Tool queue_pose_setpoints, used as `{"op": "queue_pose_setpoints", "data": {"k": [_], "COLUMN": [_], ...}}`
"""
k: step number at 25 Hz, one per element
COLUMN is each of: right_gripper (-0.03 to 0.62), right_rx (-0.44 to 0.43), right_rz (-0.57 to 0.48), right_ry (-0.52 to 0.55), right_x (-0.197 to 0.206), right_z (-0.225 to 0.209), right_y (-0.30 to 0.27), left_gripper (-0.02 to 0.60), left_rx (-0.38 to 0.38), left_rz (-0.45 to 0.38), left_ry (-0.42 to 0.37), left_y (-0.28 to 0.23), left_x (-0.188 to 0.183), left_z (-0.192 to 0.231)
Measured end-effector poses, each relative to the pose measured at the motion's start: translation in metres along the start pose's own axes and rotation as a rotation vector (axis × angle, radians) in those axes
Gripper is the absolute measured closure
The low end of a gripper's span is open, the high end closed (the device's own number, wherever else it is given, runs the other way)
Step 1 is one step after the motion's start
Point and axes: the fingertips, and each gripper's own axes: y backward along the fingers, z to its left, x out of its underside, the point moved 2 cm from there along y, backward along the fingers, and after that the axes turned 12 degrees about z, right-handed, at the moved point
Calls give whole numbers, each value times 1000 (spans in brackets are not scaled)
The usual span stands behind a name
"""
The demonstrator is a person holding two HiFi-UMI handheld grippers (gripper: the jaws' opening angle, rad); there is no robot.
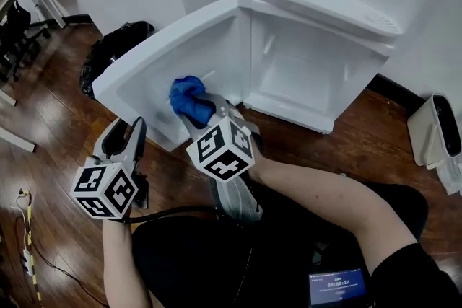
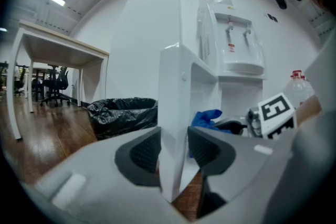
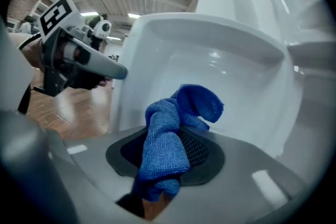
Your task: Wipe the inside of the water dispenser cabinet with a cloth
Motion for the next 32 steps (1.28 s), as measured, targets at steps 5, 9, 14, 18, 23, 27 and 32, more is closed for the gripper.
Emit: {"op": "queue_pose_setpoints", "data": {"k": [5, 9, 14, 18, 23, 27, 32], "right_gripper": [448, 448, 448, 448, 448, 448, 448], "right_rx": [208, 238, 93, -54, -123, -26, 140], "right_rz": [98, 98, 88, 61, 67, 175, 279], "right_ry": [-109, -112, -41, 99, 238, 169, 81], "right_x": [50, 58, 40, 17, 18, 61, 104], "right_z": [-88, -93, -26, 42, 68, 0, -76], "right_y": [2, 0, -15, -27, -34, -40, -33], "left_gripper": [422, 422, 420, 420, 420, 420, 420], "left_rx": [-7, 1, 3, 5, 6, 13, 15], "left_rz": [3, 3, 3, -3, -7, -9, -9], "left_ry": [3, 5, 17, 27, 32, 38, 46], "left_y": [-3, -2, -3, -3, -2, -3, -3], "left_x": [-2, -1, -2, -3, -1, -4, -4], "left_z": [-1, -3, -1, 0, 0, 0, 0]}}
